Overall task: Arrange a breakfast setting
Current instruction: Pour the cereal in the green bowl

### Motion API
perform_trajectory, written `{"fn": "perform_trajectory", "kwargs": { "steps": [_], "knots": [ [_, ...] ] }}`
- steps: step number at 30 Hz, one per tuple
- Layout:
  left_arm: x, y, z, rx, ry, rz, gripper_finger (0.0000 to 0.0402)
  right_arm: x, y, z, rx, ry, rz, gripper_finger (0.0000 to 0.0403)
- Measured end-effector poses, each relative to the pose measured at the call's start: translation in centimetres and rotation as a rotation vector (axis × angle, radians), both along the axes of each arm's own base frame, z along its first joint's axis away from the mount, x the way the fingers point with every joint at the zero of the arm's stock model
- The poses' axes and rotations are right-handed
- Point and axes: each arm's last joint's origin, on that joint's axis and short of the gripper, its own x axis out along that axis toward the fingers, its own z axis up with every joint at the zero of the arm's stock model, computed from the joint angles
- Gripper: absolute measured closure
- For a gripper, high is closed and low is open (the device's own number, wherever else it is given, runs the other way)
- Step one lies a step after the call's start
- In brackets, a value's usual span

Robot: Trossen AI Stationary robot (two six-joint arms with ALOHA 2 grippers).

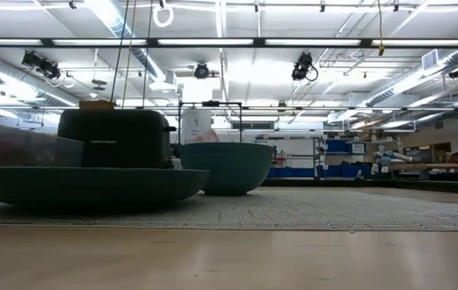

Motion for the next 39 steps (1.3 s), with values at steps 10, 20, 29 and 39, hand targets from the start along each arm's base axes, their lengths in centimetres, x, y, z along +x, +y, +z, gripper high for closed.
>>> {"fn": "perform_trajectory", "kwargs": {
  "steps": [10, 20, 29, 39],
  "knots": [
    [0.1, -0.3, -0.4, 0.018, 0.044, -0.008, 0.0276, 0.6, 2.3, -1.4, -0.121, -0.062, 0.075, 0.0269],
    [0.3, -0.3, -0.6, 0.030, 0.070, -0.009, 0.0293, 0.8, 3.8, -2.3, -0.159, -0.058, 0.139, 0.0394],
    [0.3, -0.4, -0.8, 0.037, 0.088, -0.009, 0.0295, 0.4, 3.2, -0.6, -0.069, -0.085, 0.144, 0.0397],
    [0.3, -0.3, -0.8, 0.028, 0.091, 0.006, 0.0295, 2.2, 0.5, 3.9, 0.076, -0.218, 0.001, 0.0400]
  ]
}}
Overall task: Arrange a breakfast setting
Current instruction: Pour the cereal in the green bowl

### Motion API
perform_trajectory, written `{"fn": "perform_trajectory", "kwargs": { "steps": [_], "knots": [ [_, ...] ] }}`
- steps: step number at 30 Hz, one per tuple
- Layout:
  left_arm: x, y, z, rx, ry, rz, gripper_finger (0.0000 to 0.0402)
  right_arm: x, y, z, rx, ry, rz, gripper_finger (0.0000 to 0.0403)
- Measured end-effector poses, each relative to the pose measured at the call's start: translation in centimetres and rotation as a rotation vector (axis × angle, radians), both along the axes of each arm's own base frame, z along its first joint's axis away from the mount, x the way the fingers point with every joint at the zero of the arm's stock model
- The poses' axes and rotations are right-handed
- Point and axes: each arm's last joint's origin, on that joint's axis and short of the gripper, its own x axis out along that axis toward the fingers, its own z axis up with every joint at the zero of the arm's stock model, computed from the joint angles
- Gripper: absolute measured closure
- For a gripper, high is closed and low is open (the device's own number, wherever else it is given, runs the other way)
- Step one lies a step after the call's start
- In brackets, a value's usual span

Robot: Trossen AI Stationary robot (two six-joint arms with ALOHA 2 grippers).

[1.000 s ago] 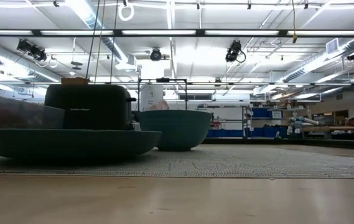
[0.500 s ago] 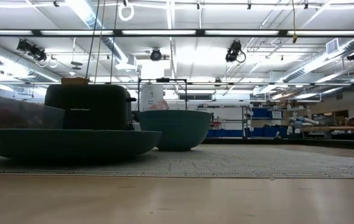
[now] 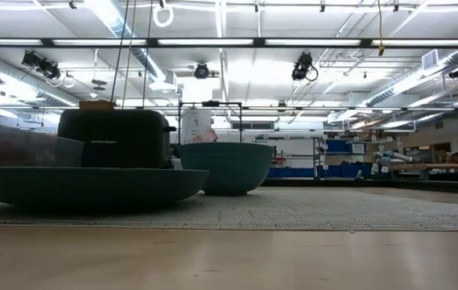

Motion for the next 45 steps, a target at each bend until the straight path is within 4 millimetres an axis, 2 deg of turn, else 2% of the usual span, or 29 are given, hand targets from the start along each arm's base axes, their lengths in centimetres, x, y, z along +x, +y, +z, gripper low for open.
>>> {"fn": "perform_trajectory", "kwargs": {
  "steps": [3, 6, 8, 12, 17, 20, 23, 30, 37, 41, 45],
  "knots": [
    [0.0, 0.0, 0.0, -0.032, -0.009, -0.013, 0.0295, 1.1, -1.3, 0.3, -0.002, -0.019, -0.065, 0.0400],
    [0.0, 0.0, 0.3, -0.141, -0.046, -0.058, 0.0295, 2.5, -2.6, 0.2, -0.021, -0.027, -0.118, 0.0400],
    [0.8, -0.4, 0.5, -0.150, -0.027, -0.075, 0.0295, 3.5, -3.3, -0.1, -0.041, -0.034, -0.134, 0.0400],
    [2.8, -1.9, 1.4, -0.054, 0.065, -0.074, 0.0295, 6.1, -4.8, -1.0, -0.118, -0.042, -0.167, 0.0400],
    [5.4, -2.6, 2.6, 0.050, 0.223, -0.027, 0.0290, 9.9, -6.5, -2.9, -0.186, 0.012, -0.216, 0.0400],
    [5.8, -2.6, 3.6, 0.067, 0.340, -0.027, 0.0270, 11.8, -7.2, -4.1, -0.217, 0.045, -0.228, 0.0400],
    [5.5, -2.6, 4.0, 0.057, 0.455, -0.038, 0.0234, 13.4, -7.9, -5.1, -0.233, 0.075, -0.256, 0.0400],
    [5.1, -3.6, 1.4, 0.092, 0.690, -0.058, 0.0142, 15.1, -9.9, -5.7, -0.200, 0.116, -0.392, 0.0400],
    [5.9, -5.4, -0.3, 0.115, 0.750, -0.093, 0.0129, 15.1, -11.3, -5.5, -0.180, 0.135, -0.473, 0.0399],
    [7.2, -5.7, -2.2, 0.127, 0.814, -0.074, 0.0117, 15.1, -11.3, -5.5, -0.173, 0.142, -0.486, 0.0397],
    [8.4, -5.4, -3.6, 0.180, 0.860, -0.048, 0.0087, 15.1, -11.3, -5.5, -0.167, 0.149, -0.499, 0.0396]
  ]
}}
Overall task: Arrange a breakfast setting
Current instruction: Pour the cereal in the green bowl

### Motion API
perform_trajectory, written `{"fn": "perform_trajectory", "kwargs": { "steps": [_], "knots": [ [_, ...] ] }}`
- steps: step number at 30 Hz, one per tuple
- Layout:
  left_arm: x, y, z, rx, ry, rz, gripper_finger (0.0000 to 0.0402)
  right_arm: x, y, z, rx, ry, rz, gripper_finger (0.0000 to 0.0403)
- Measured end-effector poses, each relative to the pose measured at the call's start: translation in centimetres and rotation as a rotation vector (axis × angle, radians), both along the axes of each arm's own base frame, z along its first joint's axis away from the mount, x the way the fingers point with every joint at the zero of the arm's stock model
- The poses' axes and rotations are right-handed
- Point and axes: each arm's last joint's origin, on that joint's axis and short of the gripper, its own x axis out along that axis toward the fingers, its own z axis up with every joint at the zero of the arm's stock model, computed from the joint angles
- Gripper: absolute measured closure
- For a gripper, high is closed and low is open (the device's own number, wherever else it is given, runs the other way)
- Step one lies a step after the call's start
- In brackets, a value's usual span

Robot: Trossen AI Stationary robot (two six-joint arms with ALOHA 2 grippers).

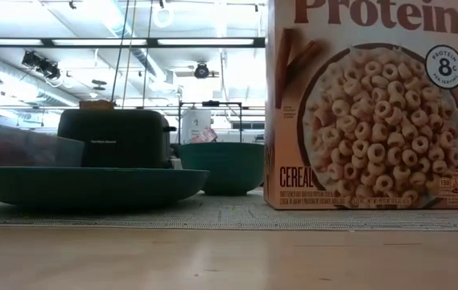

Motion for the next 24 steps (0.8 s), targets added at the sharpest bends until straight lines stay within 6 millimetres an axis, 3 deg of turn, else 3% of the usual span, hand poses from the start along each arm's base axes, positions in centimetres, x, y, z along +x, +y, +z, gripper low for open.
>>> {"fn": "perform_trajectory", "kwargs": {
  "steps": [6, 12, 24],
  "knots": [
    [1.8, 1.3, -1.2, 0.016, 0.019, 0.014, 0.0052, 0.1, -0.1, 0.0, 0.008, 0.002, -0.020, 0.0395],
    [4.1, 0.7, -3.2, 0.051, -0.005, -0.037, 0.0048, 0.1, -0.2, -0.1, 0.001, 0.004, -0.061, 0.0395],
    [4.9, 0.5, -4.0, 0.090, -0.022, -0.069, 0.0049, 0.1, -0.1, -0.1, 0.016, 0.016, -0.067, 0.0394]
  ]
}}
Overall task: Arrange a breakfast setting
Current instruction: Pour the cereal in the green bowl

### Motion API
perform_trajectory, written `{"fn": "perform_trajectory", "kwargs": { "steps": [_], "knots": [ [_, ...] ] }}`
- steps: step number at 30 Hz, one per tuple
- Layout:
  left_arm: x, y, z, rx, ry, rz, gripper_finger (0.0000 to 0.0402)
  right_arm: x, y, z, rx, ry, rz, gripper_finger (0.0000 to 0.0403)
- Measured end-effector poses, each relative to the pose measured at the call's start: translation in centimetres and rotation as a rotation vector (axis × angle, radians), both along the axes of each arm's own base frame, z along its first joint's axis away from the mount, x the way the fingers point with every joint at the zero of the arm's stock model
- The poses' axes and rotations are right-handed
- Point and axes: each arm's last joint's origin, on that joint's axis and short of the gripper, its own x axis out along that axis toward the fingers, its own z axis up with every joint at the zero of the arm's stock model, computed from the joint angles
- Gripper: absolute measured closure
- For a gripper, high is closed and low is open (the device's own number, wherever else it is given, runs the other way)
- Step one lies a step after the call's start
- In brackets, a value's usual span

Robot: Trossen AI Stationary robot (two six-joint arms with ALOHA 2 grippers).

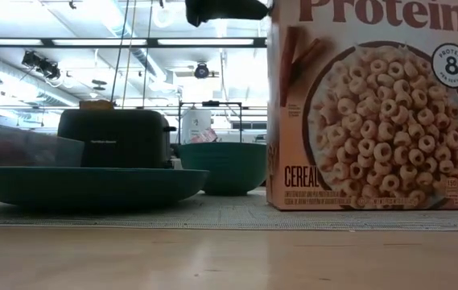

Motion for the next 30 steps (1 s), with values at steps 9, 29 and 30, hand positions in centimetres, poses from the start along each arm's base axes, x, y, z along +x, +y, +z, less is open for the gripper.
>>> {"fn": "perform_trajectory", "kwargs": {
  "steps": [9, 29, 30],
  "knots": [
    [1.2, 1.1, -1.1, 0.079, 0.014, 0.010, 0.0049, -0.1, 0.3, 0.0, 0.011, -0.002, 0.059, 0.0394],
    [0.4, 0.2, 0.5, 0.085, -0.048, -0.036, 0.0049, -0.1, 1.5, 0.1, -0.031, -0.025, -0.009, 0.0394],
    [0.4, 0.1, 0.5, 0.086, -0.051, -0.039, 0.0049, -0.1, 1.4, 0.1, -0.025, -0.021, -0.025, 0.0394]
  ]
}}
